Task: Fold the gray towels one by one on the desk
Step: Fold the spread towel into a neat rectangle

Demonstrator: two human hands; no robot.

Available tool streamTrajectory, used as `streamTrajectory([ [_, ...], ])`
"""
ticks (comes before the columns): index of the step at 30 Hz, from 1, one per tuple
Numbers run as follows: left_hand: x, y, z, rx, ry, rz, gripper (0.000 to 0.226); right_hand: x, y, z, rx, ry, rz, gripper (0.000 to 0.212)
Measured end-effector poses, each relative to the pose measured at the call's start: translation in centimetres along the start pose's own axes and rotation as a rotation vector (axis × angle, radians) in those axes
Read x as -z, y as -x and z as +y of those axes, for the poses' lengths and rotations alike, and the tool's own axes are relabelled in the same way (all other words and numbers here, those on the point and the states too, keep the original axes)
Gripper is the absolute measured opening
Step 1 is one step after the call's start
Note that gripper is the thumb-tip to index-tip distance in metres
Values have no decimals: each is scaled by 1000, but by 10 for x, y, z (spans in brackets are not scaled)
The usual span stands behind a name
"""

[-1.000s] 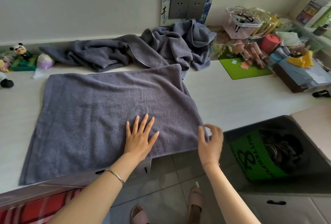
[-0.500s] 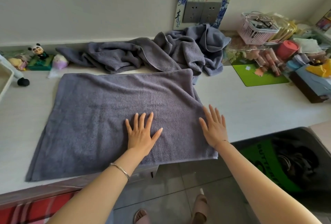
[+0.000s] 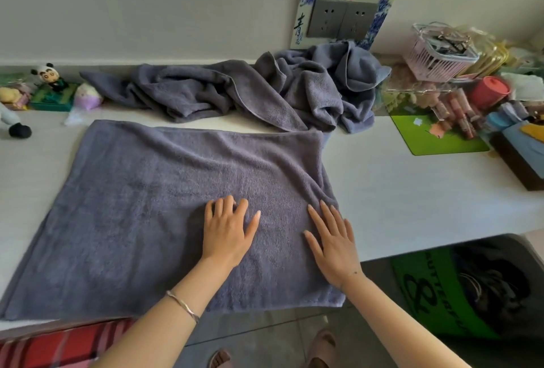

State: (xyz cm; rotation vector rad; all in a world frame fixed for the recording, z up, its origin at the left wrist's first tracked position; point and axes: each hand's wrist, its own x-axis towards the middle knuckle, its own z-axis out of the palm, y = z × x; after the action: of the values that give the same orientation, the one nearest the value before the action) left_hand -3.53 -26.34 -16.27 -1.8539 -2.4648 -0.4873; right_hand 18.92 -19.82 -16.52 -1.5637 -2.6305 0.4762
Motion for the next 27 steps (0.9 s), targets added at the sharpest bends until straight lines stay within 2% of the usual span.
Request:
streamTrajectory([
  [3, -1, -21, 7, 54, 61, -1, 48, 15, -6, 1, 31, -175, 116, 62],
  [6, -9, -49, 9, 94, 79, -108, 69, 39, -56, 11, -5, -377, 237, 44],
  [9, -20, -76, 11, 133, 64, -198, 79, 60, -119, 19, 16, -448, 263, 49],
  [13, -31, -89, 13, 179, 9, -173, 77, 82, -185, 20, 51, -509, 101, 48],
  [17, -38, -90, 13, 197, -17, -150, 70, 93, -231, 27, 144, -246, -49, 19],
  [19, -40, -90, 14, 202, -22, -147, 69, 104, -242, 28, 179, -183, -188, 23],
  [21, -43, -89, 14, 208, -38, -143, 68, 117, -251, 27, 163, -379, -234, 31],
  [23, -44, -91, 14, 216, -53, -139, 67, 120, -262, 32, 96, -615, -156, 33],
  [24, -44, -91, 14, 218, -63, -146, 67, 118, -265, 34, 89, -631, -106, 33],
  [27, -45, -93, 15, 235, -91, -158, 69, 100, -273, 43, 122, -375, 71, 22],
])
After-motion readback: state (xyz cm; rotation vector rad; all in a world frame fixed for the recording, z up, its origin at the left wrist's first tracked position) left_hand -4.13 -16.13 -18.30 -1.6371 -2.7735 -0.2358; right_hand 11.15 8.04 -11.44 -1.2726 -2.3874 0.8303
